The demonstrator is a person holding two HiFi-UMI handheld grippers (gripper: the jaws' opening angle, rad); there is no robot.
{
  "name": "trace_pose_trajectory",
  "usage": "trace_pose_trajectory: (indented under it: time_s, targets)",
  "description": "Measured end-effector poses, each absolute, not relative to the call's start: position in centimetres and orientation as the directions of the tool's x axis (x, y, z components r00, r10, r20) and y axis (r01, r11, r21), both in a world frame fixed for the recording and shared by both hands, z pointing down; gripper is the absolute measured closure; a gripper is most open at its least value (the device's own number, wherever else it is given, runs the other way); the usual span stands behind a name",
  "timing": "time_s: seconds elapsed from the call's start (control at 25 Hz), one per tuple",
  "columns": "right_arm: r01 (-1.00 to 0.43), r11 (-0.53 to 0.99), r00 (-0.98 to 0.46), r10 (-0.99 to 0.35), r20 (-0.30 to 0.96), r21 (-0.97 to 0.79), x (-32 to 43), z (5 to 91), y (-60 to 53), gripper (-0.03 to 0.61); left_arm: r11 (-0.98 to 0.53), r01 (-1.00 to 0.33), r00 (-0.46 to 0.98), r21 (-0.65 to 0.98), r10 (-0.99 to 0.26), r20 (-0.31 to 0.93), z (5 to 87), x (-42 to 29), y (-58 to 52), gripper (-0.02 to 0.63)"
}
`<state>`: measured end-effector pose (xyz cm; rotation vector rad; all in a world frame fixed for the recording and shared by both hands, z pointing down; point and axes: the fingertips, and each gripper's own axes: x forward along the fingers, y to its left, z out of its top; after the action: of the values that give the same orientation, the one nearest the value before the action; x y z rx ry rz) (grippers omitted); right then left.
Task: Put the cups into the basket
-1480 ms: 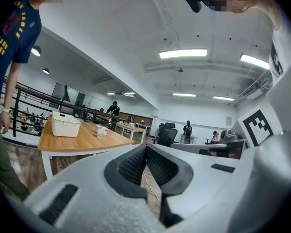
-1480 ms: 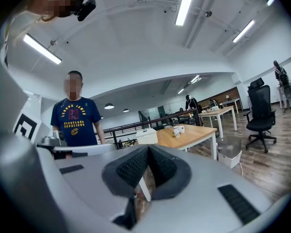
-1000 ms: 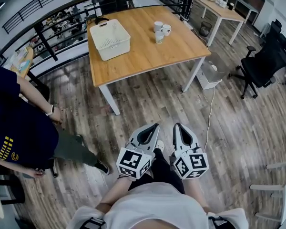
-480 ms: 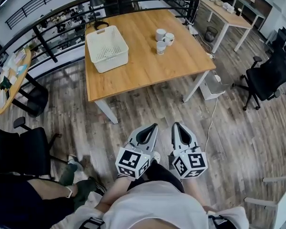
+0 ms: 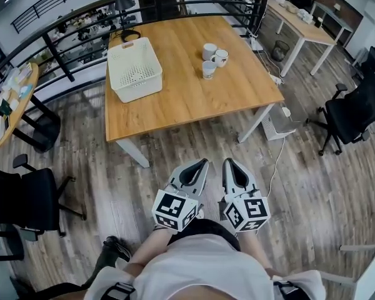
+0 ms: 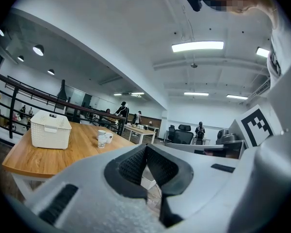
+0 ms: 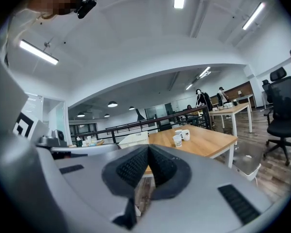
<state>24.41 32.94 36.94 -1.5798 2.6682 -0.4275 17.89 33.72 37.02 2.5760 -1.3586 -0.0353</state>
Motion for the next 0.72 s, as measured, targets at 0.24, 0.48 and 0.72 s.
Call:
trace_pose_trajectory:
  time_s: [0.24, 0.48, 0.72]
  targets:
    - [-0.856, 0.451, -0.494, -0.858, 0.139, -0.254, 25.1, 37.5, 32.3, 0.568, -0.522, -0.822, 0.554, 0.229, -0.825, 0.109, 38.0, 18.0, 32.9, 0.604]
    - [-0.847, 0.466, -0.513, -0.843, 0.162, -0.256, 25.4, 38.2, 32.0, 0.568, -0.503, -0.833, 0.537, 0.229, -0.836, 0.117, 38.3, 18.3, 32.9, 0.604]
    - [-0.836, 0.482, -0.533, -0.828, 0.176, -0.263, 25.0, 38.8, 31.8, 0.568, -0.488, -0.841, 0.523, 0.233, -0.843, 0.122, 38.5, 18.2, 32.4, 0.604]
